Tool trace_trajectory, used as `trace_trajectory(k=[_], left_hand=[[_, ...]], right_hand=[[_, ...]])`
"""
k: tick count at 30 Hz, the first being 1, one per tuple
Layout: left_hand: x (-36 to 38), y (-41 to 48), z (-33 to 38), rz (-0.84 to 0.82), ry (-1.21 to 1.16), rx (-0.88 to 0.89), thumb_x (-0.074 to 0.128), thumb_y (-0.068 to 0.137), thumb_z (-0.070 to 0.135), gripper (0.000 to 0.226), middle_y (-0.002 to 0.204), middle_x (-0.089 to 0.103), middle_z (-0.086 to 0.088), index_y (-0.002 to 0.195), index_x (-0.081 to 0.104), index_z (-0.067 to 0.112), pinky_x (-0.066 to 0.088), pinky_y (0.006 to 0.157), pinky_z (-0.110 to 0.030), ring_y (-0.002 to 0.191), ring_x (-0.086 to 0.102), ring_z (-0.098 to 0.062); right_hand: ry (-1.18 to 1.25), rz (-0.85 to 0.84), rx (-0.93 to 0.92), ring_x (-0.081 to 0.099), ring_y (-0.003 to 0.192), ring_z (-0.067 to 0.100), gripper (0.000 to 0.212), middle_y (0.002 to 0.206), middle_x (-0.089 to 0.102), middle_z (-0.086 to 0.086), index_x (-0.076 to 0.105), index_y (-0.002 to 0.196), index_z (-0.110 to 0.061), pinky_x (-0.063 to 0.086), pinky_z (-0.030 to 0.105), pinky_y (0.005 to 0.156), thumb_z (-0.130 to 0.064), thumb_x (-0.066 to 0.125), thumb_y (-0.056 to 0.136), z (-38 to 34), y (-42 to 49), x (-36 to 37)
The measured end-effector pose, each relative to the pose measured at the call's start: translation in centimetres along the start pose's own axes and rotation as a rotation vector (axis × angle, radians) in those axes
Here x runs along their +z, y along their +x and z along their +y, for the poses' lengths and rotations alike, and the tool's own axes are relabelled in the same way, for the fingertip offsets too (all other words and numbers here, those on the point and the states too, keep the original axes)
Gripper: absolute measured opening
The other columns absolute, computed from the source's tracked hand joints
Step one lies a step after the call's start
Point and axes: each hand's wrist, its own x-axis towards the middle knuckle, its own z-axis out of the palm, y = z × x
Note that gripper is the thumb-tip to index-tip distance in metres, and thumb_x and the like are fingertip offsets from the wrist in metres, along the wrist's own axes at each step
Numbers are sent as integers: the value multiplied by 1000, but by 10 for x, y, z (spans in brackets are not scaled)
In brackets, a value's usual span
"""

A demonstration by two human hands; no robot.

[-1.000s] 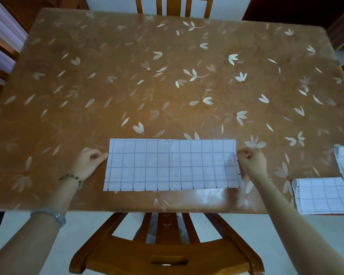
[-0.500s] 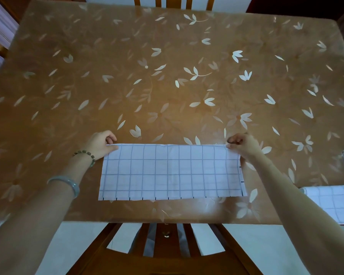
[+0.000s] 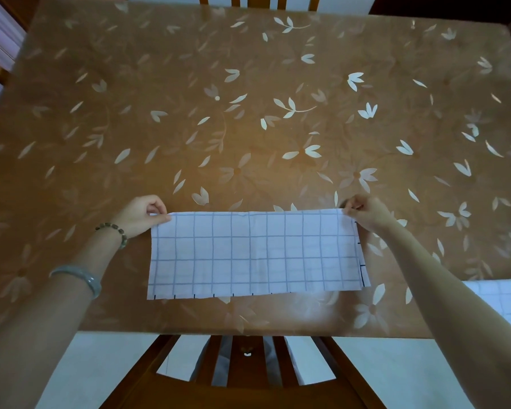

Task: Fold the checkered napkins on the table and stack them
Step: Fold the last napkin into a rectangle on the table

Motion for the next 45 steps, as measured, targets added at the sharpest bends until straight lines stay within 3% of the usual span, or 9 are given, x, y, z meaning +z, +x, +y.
trace_trajectory(k=[4, 11, 18, 24, 28, 31, 35, 40, 45], left_hand=[[-4, -2, 0, 4, -46, -27, 72, 82, 14, 8, 83, 65, 12, 86, 68, 20, 40, 68, -15, 82, 57, 0], [-1, -2, -5, 11, -78, -114, 76, 79, 16, 6, 77, 68, -1, 76, 71, 17, 42, 64, -21, 76, 59, -12], [-1, -2, -2, 36, -58, -131, 75, 79, 16, 6, 75, 68, -2, 78, 69, 13, 44, 65, -26, 76, 61, -15], [-6, -1, 1, 57, -134, -139, 73, 80, 11, 7, 79, 68, 0, 85, 71, 14, 42, 65, -21, 80, 61, -12], [-1, 0, 3, 72, -170, -159, 74, 80, 9, 8, 80, 67, 2, 86, 71, 13, 41, 65, -18, 80, 60, -9], [4, 2, 4, 99, -178, -169, 75, 79, 8, 9, 80, 67, 1, 83, 70, 15, 42, 65, -20, 83, 62, -16], [9, 6, 2, 127, -150, -203, 77, 78, 19, 26, 98, 67, -9, 101, 67, 14, 47, 77, -31, 95, 61, -26], [47, -15, 37, 372, 386, 101, 51, 95, 36, 51, 144, 44, -8, 138, 43, 11, 35, 109, -43, 134, 39, -25], [131, -22, 70, 124, 609, 401, 19, 101, 35, 55, 158, 15, -6, 149, 9, 11, 5, 120, -36, 147, 13, -19]], right_hand=[[207, -15, 31, 56, 77, 2, 10, 84, 62, -5, 60, 81, -6, 39, 1, 62, 0, 67, 83, -7, -6, -5], [281, 49, 150, 63, 79, 25, 13, 91, 70, 14, 66, 70, -8, 54, 41, 77, -2, 75, 77, 1, -1, -5], [66, 44, 132, 59, 70, 21, 19, 71, 63, -4, 65, 68, -18, 52, 33, 72, -12, 66, 86, 0, 1, -1], [131, 41, 107, 56, 73, 18, 12, 83, 65, 3, 69, 91, -4, 49, 25, 63, -13, 71, 83, -1, -3, -3], [142, 72, 132, 56, 66, 15, 8, 78, 65, -1, 67, 76, -11, 47, 16, 56, -9, 72, 82, -2, -4, -6], [73, 76, 129, 57, 73, 16, 14, 90, 70, 3, 66, 71, -15, 50, 29, 70, -13, 69, 84, 1, 0, -5], [-98, 149, 77, 57, 92, 22, 15, 97, 68, 4, 68, 97, -9, 37, 26, 78, -20, 62, 89, 0, -2, 2], [-363, 574, -371, 50, 90, 36, 19, 105, 57, 15, 60, 100, -11, 41, 40, 76, -19, 54, 83, -30, -21, 61], [-427, 202, -556, 46, 128, 38, 50, 134, 53, 21, 58, 126, -1, 34, 51, 106, -16, 38, 82, -91, -41, 156]])
